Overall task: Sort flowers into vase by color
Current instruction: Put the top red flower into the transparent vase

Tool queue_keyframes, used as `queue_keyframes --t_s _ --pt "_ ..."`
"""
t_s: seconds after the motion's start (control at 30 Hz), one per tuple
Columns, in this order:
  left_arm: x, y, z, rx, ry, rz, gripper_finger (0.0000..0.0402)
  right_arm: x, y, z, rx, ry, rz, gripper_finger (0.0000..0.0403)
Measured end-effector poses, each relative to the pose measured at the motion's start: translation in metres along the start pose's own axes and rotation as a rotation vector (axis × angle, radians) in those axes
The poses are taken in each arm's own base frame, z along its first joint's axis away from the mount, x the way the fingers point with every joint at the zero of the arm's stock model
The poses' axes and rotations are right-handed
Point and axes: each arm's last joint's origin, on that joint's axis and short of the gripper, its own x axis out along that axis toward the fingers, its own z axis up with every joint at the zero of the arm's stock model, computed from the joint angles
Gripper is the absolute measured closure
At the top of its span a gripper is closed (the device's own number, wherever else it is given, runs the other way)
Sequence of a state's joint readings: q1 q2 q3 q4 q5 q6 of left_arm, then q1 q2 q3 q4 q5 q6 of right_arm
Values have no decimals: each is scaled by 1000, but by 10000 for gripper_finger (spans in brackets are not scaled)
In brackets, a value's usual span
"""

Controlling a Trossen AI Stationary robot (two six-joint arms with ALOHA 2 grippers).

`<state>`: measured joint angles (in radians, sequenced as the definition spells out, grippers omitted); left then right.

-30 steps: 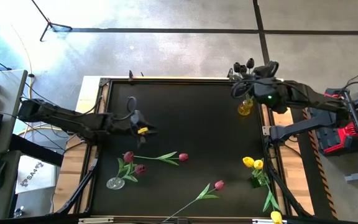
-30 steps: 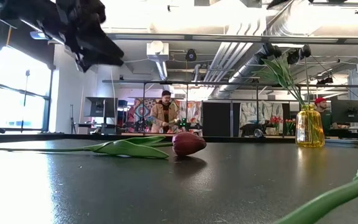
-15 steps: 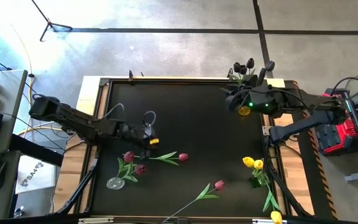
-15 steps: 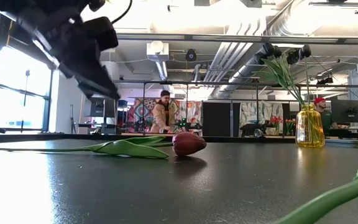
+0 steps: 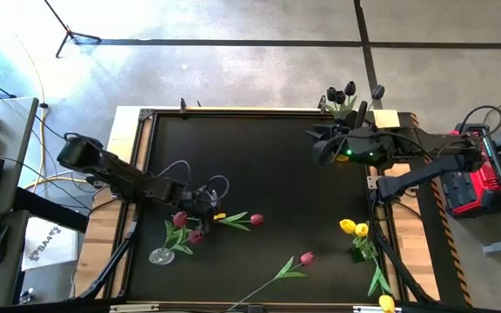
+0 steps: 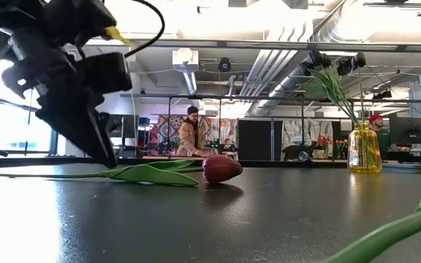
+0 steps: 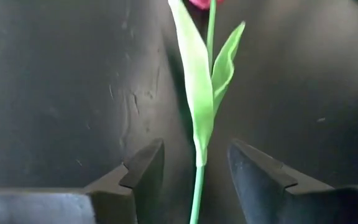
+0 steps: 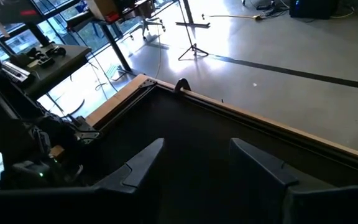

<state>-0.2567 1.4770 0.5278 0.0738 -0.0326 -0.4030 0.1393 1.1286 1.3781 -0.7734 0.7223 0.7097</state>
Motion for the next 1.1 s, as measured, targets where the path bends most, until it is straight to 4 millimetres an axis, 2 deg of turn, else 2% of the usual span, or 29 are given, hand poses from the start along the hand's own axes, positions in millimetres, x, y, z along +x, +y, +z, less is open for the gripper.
queue_keyframes --t_s 0.17,0.33,0.77,0.87,0.97,1.1 --pt "9 -1 -7 -32 55 -19 223 0 0 0 -1 1 1 235" --pt "17 0 -10 -55 83 -13 237 0 0 0 -4 3 -1 235" --pt "18 3 -12 -48 65 68 374 0 -3 -4 -4 27 -32 235" --pt "17 2 -10 -40 40 54 393 0 -3 -4 -4 27 -32 236" --pt "16 -2 -9 29 10 63 389 0 -3 -4 -4 27 -33 236" --pt "16 -2 -11 59 25 74 355 0 -3 -4 -4 27 -33 236"
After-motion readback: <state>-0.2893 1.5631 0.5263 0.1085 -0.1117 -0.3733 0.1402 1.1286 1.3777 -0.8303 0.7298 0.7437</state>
